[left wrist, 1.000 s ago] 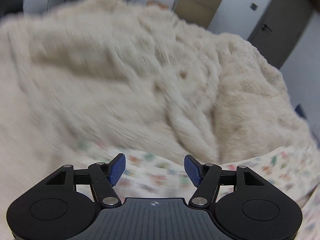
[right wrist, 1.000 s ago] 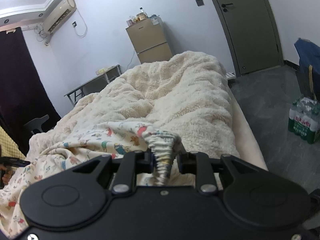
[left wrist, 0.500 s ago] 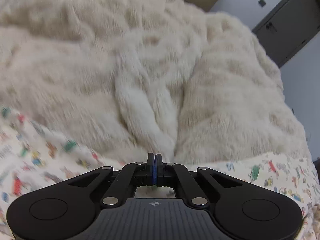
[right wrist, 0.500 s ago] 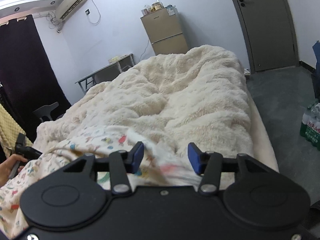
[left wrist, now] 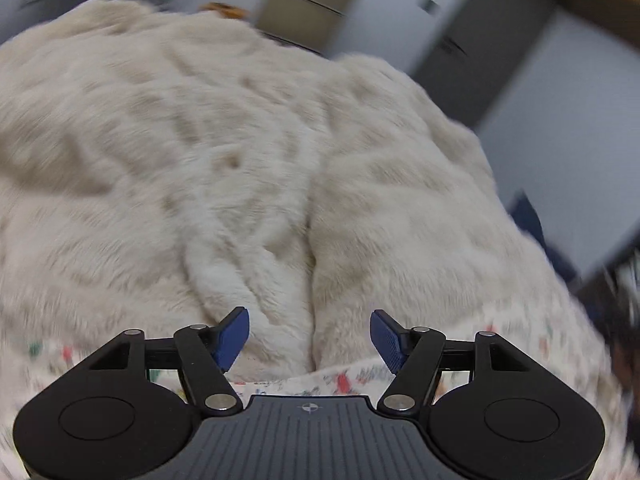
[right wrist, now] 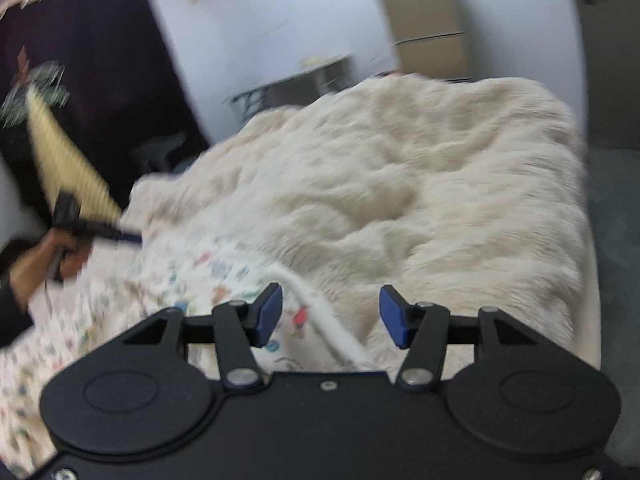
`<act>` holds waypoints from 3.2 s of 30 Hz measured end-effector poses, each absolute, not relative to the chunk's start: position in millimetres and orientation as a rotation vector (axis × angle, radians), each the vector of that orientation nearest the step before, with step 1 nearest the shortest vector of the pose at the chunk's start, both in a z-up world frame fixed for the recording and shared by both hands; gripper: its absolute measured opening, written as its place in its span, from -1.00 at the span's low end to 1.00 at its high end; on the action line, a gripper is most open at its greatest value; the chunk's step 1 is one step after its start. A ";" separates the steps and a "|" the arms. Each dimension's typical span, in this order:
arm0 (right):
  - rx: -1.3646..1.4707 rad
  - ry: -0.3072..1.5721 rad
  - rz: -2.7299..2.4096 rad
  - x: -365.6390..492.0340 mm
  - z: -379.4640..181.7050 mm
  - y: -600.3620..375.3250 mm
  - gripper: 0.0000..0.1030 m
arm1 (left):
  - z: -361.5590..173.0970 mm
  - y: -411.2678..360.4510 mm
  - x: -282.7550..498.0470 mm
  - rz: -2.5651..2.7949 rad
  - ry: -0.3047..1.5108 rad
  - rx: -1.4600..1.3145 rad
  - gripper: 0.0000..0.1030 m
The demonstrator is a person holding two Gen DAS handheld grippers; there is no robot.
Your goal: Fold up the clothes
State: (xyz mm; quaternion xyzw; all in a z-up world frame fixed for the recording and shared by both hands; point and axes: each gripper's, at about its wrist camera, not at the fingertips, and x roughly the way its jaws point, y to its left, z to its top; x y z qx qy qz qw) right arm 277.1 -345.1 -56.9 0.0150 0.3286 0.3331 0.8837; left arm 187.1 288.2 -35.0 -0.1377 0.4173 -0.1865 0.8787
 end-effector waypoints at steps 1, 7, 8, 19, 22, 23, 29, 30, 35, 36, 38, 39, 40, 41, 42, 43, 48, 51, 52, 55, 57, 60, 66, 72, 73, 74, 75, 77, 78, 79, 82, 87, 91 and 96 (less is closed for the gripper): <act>0.004 0.695 0.699 279.5 -58.2 -340.2 -0.13 | -36.5 286.9 189.8 -0.420 0.883 -0.262 0.24; -0.029 0.680 0.726 297.8 -54.1 -331.8 -1.00 | -70.4 287.8 203.7 -0.533 0.933 -0.128 0.28; -0.023 0.644 0.711 298.5 -48.8 -333.3 -1.00 | -75.1 289.8 204.9 -0.547 0.941 -0.122 0.28; -0.092 0.728 0.854 322.3 -19.6 -339.4 0.04 | -92.0 362.9 204.0 -0.593 1.041 -0.094 0.44; -0.121 0.817 0.913 324.7 -37.8 -333.3 0.04 | -89.1 383.0 208.4 -0.533 1.061 -0.156 0.44; -0.122 0.831 0.930 324.3 -42.6 -331.7 -0.04 | -88.3 389.1 210.0 -0.514 1.068 -0.179 0.44; -0.124 0.852 0.990 324.3 -51.7 -325.0 -0.85 | -97.0 365.8 215.6 -0.598 1.103 -0.027 0.43; -0.139 0.849 0.994 322.7 -52.1 -323.6 -0.87 | -96.7 355.1 213.8 -0.623 1.089 0.054 0.43; -0.166 0.848 0.990 319.5 -51.7 -325.4 -0.77 | -99.1 326.7 211.8 -0.646 1.046 0.404 0.37; -0.174 0.845 0.990 318.9 -51.5 -325.2 -0.72 | -100.5 322.9 213.3 -0.660 1.044 0.451 0.37; -0.173 0.843 0.994 320.8 -52.8 -322.6 -0.78 | -106.3 317.9 217.0 -0.701 1.052 0.486 0.00; -0.167 0.844 0.991 322.1 -54.4 -321.2 -0.84 | -109.8 316.1 218.2 -0.719 1.059 0.494 -0.22; -0.162 0.845 0.991 322.6 -54.9 -321.1 -0.89 | -114.5 315.0 220.4 -0.743 1.083 0.491 -0.67; -0.161 0.837 0.989 322.1 -55.2 -321.4 -0.93 | -116.4 315.6 221.2 -0.759 1.093 0.488 -0.96; -0.167 0.829 0.986 321.8 -55.8 -321.1 -0.94 | -115.0 317.0 220.3 -0.764 1.080 0.493 -0.96; -0.169 0.821 0.984 320.5 -54.8 -321.9 -0.95 | -112.2 319.5 219.2 -0.763 1.060 0.496 -0.96; -0.106 0.728 0.954 313.5 -40.3 -337.9 -0.97 | -67.7 352.5 210.4 -0.665 0.859 0.419 -0.97; -0.048 0.679 0.935 314.7 -36.8 -343.6 -0.98 | -38.6 376.4 214.7 -0.569 0.726 0.319 -0.97; -0.032 0.662 0.925 316.3 -35.4 -345.0 -0.98 | -28.7 383.9 217.8 -0.542 0.685 0.280 -0.97; 0.034 0.590 0.876 327.2 -23.3 -351.3 -0.98 | 2.7 404.7 235.3 -0.468 0.561 0.131 -0.97; 0.075 0.544 0.843 337.7 -14.0 -355.3 -0.98 | 14.8 411.0 251.7 -0.406 0.517 0.065 -0.97; 0.095 0.524 0.768 366.4 -7.0 -350.6 -0.98 | 18.1 405.8 274.3 -0.320 0.544 0.063 -0.94; -0.020 0.726 0.447 412.3 -36.8 -325.2 -0.79 | -19.5 360.9 321.8 0.026 0.749 0.202 -0.20; 0.050 0.705 0.430 356.8 -29.2 -352.5 -0.48 | -37.5 358.2 246.4 -0.061 0.749 0.162 0.00; 0.055 0.703 0.422 344.4 -28.0 -355.9 -0.44 | -43.2 352.4 232.6 -0.080 0.753 0.204 0.00; 0.069 0.706 0.418 334.1 -27.4 -358.2 -0.43 | -52.2 345.4 220.1 -0.093 0.761 0.265 0.00; 0.078 0.705 0.416 329.7 -25.5 -357.8 -0.41 | -63.8 338.1 203.8 -0.107 0.775 0.343 0.00; 0.132 0.703 0.413 294.8 -26.0 -364.0 -0.38 | -86.1 326.1 175.8 -0.135 0.796 0.476 0.00; 0.140 0.693 0.414 280.8 -25.7 -365.2 -0.37 | -98.0 320.1 164.5 -0.153 0.794 0.532 0.00; 0.151 0.676 0.418 266.1 -25.3 -366.7 -0.35 | -111.5 311.3 150.1 -0.175 0.786 0.602 0.00; 0.215 0.626 0.440 222.7 -25.2 -371.4 -0.29 | -148.8 283.3 139.3 -0.148 0.730 0.823 -0.01; 0.285 0.582 0.510 171.6 -34.4 -362.8 -0.25 | -170.7 263.8 168.7 0.039 0.577 1.001 -0.97; 0.281 0.543 0.531 152.8 -37.2 -356.9 -0.25 | -102.5 302.8 179.4 0.241 0.393 0.847 -0.99; 0.299 0.494 0.541 140.5 -36.1 -360.2 -0.25 | -53.7 379.3 174.2 0.416 0.394 0.631 -0.98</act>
